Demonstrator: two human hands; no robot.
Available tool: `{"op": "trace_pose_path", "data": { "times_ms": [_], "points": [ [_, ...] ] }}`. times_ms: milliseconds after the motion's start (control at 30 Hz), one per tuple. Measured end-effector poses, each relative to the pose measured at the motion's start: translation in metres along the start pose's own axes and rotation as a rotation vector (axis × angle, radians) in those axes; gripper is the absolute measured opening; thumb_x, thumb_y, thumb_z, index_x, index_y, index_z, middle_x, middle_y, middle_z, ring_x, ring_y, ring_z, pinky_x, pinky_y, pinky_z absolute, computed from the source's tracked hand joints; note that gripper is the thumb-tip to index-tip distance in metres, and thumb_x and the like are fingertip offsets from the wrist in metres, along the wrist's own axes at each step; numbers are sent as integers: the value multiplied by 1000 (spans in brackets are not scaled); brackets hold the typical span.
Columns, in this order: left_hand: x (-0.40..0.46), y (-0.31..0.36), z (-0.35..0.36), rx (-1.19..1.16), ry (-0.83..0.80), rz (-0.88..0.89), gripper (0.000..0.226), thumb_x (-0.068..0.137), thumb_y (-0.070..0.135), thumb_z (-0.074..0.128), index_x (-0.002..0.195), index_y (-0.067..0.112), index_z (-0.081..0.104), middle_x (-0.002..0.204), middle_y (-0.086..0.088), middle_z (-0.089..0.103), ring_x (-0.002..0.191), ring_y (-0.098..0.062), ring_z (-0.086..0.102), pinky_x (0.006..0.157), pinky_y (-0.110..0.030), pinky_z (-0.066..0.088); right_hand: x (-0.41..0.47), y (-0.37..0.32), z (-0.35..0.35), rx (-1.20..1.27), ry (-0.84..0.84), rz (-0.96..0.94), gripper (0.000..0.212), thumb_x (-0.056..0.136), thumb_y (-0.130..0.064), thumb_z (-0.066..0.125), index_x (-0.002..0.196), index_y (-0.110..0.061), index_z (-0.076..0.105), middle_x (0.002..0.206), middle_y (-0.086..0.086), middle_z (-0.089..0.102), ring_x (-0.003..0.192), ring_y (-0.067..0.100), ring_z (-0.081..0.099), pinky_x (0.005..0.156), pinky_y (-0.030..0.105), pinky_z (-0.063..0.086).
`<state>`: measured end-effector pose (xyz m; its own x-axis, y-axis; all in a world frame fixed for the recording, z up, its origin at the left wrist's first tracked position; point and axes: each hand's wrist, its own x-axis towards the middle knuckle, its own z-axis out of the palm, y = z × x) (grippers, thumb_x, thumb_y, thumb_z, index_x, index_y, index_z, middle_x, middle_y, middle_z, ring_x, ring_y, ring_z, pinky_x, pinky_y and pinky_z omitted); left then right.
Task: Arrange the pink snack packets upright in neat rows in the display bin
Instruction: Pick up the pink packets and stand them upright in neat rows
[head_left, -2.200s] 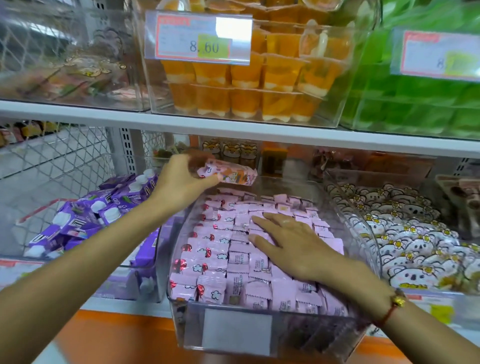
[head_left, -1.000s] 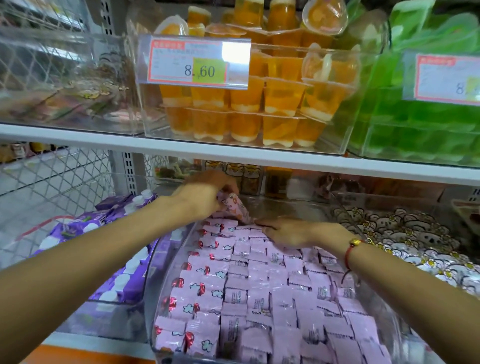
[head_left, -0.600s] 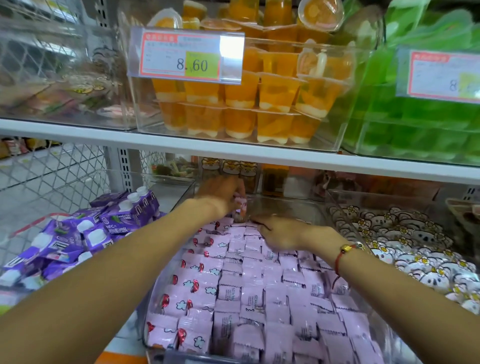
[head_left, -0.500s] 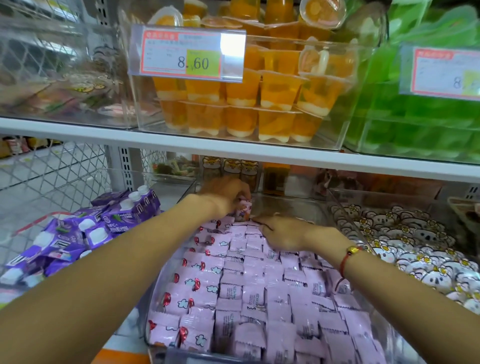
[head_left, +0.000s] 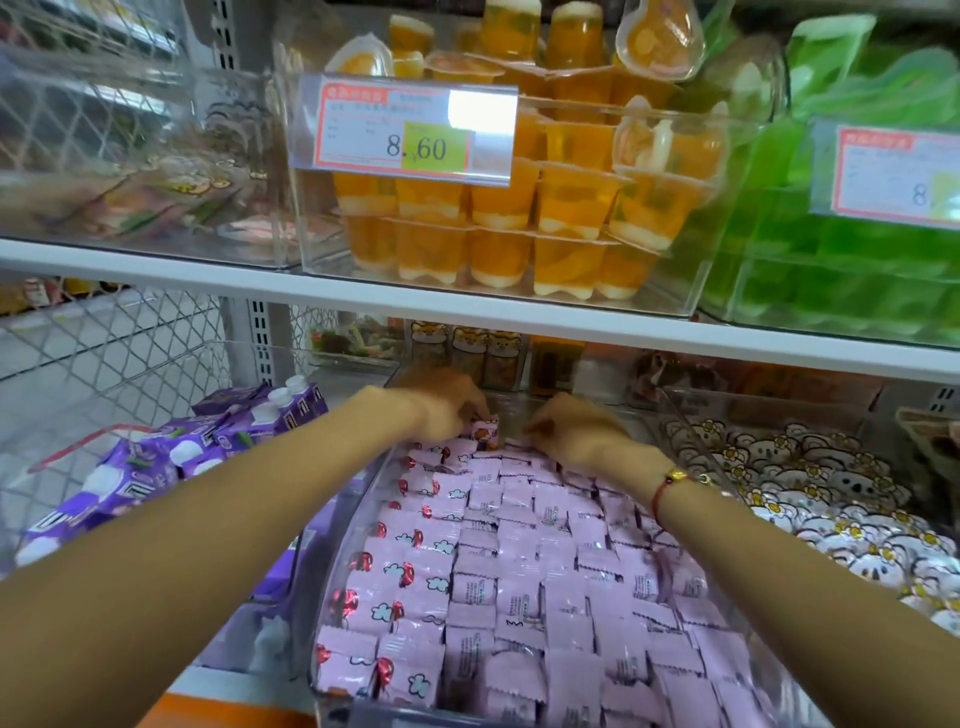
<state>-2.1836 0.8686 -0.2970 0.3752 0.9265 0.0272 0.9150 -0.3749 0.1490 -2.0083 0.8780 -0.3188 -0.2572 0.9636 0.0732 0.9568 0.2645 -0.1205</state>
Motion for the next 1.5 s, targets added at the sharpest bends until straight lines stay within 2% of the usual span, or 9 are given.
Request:
{"op": "trace_pose_path", "data": {
  "times_ms": [133, 367, 533, 700, 867, 1000, 1233, 1333, 1500],
  "points": [
    [1, -7, 6, -79, 47, 26, 35, 97, 14, 47, 131, 23, 53, 135, -3, 54, 109, -20, 55, 81, -23, 41, 10, -7, 3, 109, -67, 94, 26, 90, -29, 62, 114, -18, 65, 119, 13, 61, 104, 29, 60, 93, 44, 51],
    [-4, -8, 9, -128, 14, 61, 46, 96, 4, 41, 137, 24, 46, 138, -3, 49, 113, -24, 52, 86, -26, 45, 5, -9, 10, -101, 112, -44, 20, 95, -20, 48, 100, -21, 67, 104, 5, 63, 90, 26, 60, 71, 33, 49],
    [0, -6, 4, -85, -32, 28, 44, 96, 6, 39, 135, 25, 48, 136, -6, 52, 110, -26, 54, 91, -35, 48, 2, -3, 20, 104, 242, -19, 20, 99, -25, 42, 101, -23, 61, 92, 0, 61, 70, 15, 54, 56, 25, 38],
    [3, -2, 6, -30, -83, 32, 46, 95, 5, 39, 135, 23, 50, 139, -7, 50, 115, -29, 53, 93, -31, 45, 14, -10, 6, 347, 396, -2, 13, 99, -29, 43, 93, -23, 52, 96, 5, 62, 85, 25, 58, 64, 32, 40],
    [7, -1, 21, 29, -196, 32, 46, 97, 10, 33, 136, 29, 49, 136, -5, 52, 106, -25, 54, 77, -22, 36, 11, -9, -6, 573, 161, 56, 10, 88, -30, 65, 93, -24, 58, 98, -3, 59, 81, 11, 54, 55, 17, 40],
    [8, 3, 15, -9, -213, -12, 44, 96, 10, 32, 133, 23, 52, 121, -6, 60, 87, -23, 58, 70, -30, 49, -1, -12, 5, 749, 58, 79, 37, 83, -3, 66, 107, -17, 42, 87, -1, 51, 63, 15, 53, 42, 15, 40],
    [-9, 12, 6, -569, 162, -20, 63, 82, 18, 70, 138, 13, 41, 135, -8, 51, 112, -23, 55, 88, -26, 46, -25, -28, -14, 1158, 576, 145, 30, 91, 0, 52, 115, -15, 44, 95, -2, 55, 106, 27, 58, 93, 41, 49],
    [-24, 27, 9, -579, 287, 1, 77, 69, 37, 81, 132, 19, 42, 126, 0, 54, 109, -20, 55, 92, -37, 48, -42, -33, -16, 1353, 589, 185, 26, 90, -8, 57, 110, -19, 45, 100, 2, 64, 97, 25, 65, 83, 36, 54],
    [-39, 30, 17, -634, 505, 16, 42, 74, 39, 76, 106, 26, 54, 104, 5, 66, 86, -10, 63, 71, -27, 52, -56, -33, -23, 1488, 291, 290, 35, 87, -26, 66, 116, -11, 54, 78, 5, 66, 57, 14, 57, 50, 18, 49]
  ]
}}
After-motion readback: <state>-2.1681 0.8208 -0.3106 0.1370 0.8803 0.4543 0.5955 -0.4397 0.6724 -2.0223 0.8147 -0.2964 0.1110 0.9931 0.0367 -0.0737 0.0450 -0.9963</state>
